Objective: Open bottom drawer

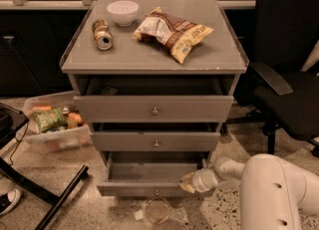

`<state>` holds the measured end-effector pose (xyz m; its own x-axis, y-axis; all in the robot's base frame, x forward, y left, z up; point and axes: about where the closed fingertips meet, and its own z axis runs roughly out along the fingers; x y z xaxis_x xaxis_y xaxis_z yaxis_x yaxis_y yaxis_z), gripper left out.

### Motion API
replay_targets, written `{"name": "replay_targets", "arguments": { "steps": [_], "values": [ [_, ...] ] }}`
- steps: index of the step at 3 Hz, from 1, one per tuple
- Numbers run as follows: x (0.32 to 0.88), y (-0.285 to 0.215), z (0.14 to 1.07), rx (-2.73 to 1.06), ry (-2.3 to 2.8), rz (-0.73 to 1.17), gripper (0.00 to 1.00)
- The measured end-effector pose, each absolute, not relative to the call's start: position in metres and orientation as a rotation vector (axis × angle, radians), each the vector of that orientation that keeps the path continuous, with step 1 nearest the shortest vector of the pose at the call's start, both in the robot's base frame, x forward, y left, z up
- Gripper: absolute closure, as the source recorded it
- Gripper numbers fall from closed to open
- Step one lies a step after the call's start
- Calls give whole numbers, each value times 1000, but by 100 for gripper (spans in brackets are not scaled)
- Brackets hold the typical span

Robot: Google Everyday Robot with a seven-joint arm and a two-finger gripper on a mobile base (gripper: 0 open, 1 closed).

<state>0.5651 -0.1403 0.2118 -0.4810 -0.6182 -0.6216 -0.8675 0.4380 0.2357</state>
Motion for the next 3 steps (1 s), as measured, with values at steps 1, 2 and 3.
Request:
{"name": "replay_targets", "arguments": {
  "steps": [1, 2, 3],
  "values": [
    [560, -132, 224, -1305, 2200, 775, 22],
    [570, -127, 230, -1313, 2159, 761, 1],
    [590, -125, 236, -1300, 2114, 717, 100]
  ]
}}
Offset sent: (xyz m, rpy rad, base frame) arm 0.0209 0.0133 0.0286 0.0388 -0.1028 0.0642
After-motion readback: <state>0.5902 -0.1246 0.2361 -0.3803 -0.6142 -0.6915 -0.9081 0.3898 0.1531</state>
